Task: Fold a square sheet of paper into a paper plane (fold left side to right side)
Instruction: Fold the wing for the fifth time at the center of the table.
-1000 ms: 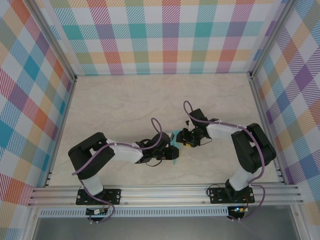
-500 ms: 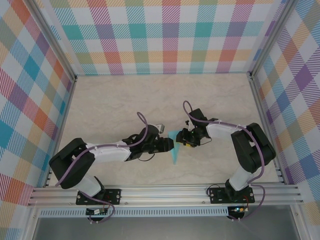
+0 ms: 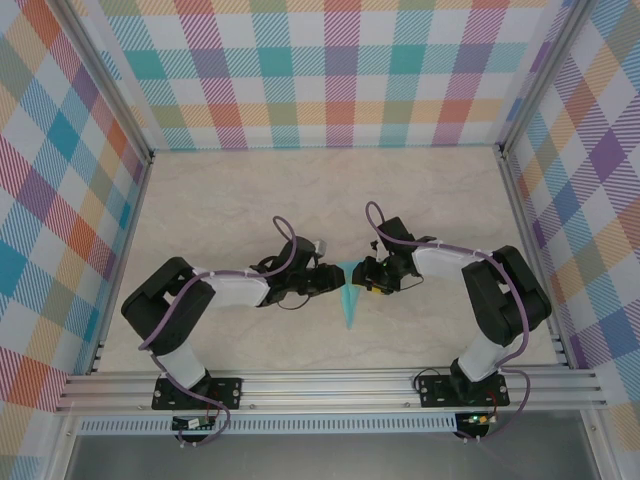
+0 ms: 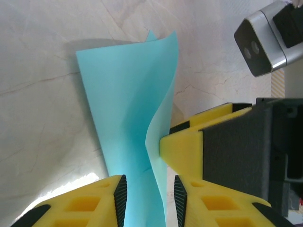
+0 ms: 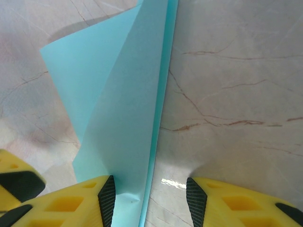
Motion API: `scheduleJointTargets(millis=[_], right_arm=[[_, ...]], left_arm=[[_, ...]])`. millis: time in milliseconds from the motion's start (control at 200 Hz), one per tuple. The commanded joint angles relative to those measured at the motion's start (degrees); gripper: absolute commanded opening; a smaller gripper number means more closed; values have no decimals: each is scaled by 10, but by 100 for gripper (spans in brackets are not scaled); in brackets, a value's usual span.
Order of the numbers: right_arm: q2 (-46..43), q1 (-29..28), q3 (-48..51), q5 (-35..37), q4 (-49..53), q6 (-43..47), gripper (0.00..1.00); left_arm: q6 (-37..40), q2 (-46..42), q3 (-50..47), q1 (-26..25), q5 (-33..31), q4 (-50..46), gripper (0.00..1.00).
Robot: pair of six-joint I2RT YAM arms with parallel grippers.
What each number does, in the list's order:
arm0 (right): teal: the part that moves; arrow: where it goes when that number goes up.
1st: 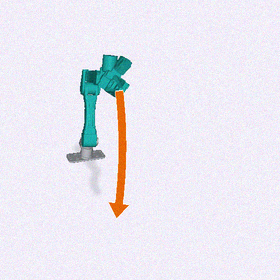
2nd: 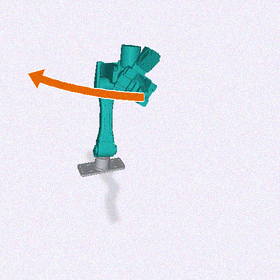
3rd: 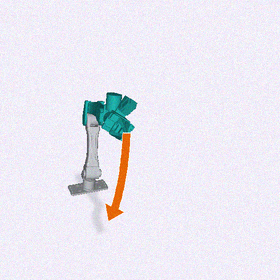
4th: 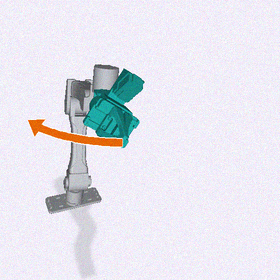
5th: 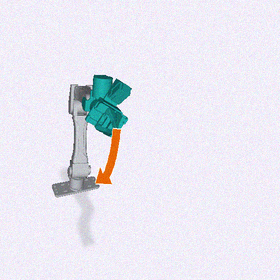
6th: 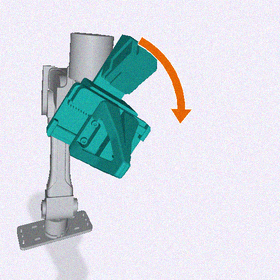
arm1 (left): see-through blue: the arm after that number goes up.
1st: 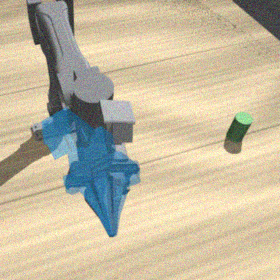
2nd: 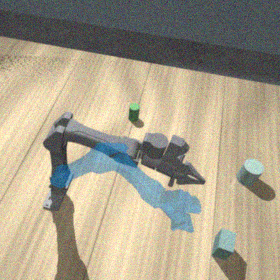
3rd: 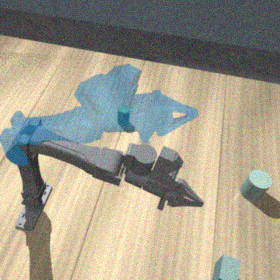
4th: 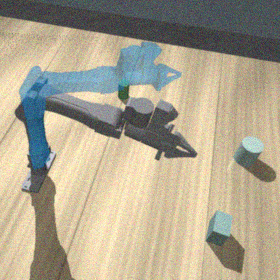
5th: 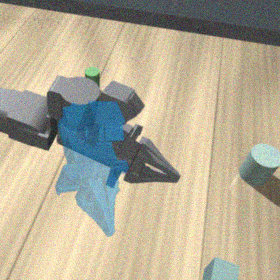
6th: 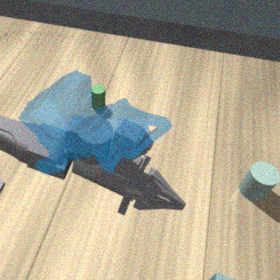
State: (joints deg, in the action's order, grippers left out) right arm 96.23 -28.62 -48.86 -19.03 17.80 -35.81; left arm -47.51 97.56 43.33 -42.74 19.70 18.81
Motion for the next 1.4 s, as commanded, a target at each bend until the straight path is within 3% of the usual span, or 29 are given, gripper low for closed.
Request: scheduleJointTargets(millis=[0, 680, 1395], right_arm=[[36, -18, 9, 14, -18, 2, 48], [39, -19, 6, 14, -13, 6, 48], [42, -19, 3, 13, -12, 7, 49]], left_arm=[[-18, 25, 21, 10, 30, 38, 32], [-45, 91, 44, 14, 49, 66, 23], [-49, 70, 23, 22, 38, 60, 21]])
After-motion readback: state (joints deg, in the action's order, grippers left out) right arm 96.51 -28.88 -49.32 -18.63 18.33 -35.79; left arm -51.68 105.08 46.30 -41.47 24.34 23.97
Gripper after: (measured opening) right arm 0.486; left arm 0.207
